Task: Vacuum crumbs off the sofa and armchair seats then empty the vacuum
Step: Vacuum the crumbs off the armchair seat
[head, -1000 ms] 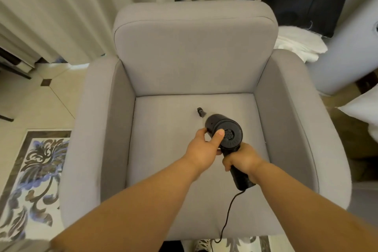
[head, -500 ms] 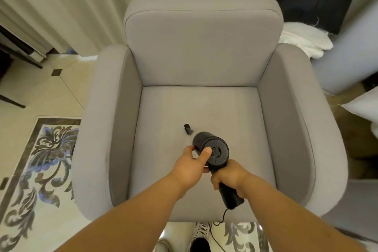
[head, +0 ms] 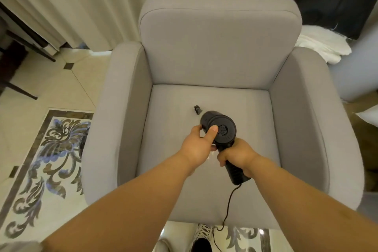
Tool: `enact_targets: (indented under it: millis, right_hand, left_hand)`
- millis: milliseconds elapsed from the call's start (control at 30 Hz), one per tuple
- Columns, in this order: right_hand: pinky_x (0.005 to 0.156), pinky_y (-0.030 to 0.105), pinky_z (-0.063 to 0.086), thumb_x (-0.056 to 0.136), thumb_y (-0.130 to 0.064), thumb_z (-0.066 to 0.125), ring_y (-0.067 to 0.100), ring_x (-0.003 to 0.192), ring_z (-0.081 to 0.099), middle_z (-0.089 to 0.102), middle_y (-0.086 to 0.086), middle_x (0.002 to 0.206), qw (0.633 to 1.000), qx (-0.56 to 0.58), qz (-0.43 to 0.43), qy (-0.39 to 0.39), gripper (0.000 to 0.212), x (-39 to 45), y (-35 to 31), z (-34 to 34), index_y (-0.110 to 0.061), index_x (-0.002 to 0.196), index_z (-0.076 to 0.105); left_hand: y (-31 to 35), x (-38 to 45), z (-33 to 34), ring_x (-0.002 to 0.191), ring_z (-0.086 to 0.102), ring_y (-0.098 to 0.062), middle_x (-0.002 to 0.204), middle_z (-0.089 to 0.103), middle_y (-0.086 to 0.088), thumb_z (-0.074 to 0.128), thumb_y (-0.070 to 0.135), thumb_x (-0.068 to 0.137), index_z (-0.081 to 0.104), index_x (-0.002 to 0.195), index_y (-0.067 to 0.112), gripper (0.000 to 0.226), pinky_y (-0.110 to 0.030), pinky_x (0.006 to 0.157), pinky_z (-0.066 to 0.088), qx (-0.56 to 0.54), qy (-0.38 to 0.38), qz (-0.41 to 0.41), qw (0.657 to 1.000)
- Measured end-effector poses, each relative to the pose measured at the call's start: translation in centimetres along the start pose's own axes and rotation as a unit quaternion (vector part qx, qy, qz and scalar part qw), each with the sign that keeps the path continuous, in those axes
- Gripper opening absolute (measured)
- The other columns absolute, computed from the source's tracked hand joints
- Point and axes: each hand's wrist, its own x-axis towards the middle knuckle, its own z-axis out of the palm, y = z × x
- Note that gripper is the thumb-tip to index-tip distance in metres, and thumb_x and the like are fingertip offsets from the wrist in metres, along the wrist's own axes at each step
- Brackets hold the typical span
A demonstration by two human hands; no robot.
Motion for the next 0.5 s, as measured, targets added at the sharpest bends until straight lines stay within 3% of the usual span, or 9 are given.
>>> enact_targets:
  millis: [200,333,500]
  right_hand:
    - [0.066,0.035,0.052,0.060,0.009,0.070,0.030,0.076,0.058,0.063,0.011,0.079,0.999,-0.009,0.021,-0.024,0.029,3.0,0.1,1.8,-0.010,0.081,0.063]
    - [0.061,0.031,0.050,0.059,0.009,0.071,0.027,0.073,0.057,0.062,0.008,0.075,0.997,-0.029,0.041,-0.055,0.027,1.4,1.4,4.5,-0.012,0.075,0.063]
    - [0.057,0.028,0.047,0.059,0.010,0.070,0.025,0.070,0.055,0.060,0.007,0.072,0.995,-0.033,0.054,-0.073,0.025,-1.9,2.9,7.6,-0.011,0.069,0.062]
  left_hand:
    - [-1.4,1.8,-1.2,0.088,0.065,-0.012,0.120,0.060,-0.006,0.045,0.050,0.095,0.027,0.145,0.021,0.061,-0.034,0.092,0.047,-0.008,0.013,-0.022,1.000]
    - [-3.9,-0.9,-2.6,0.095,0.066,-0.015,0.119,0.062,-0.006,0.046,0.050,0.093,0.025,0.146,0.022,0.063,-0.043,0.102,0.045,-0.001,0.015,-0.038,0.999]
    - [-6.2,-4.7,-4.4,0.096,0.066,-0.015,0.121,0.062,-0.009,0.046,0.047,0.094,0.025,0.144,0.020,0.061,-0.044,0.103,0.043,0.005,-0.001,-0.047,0.999]
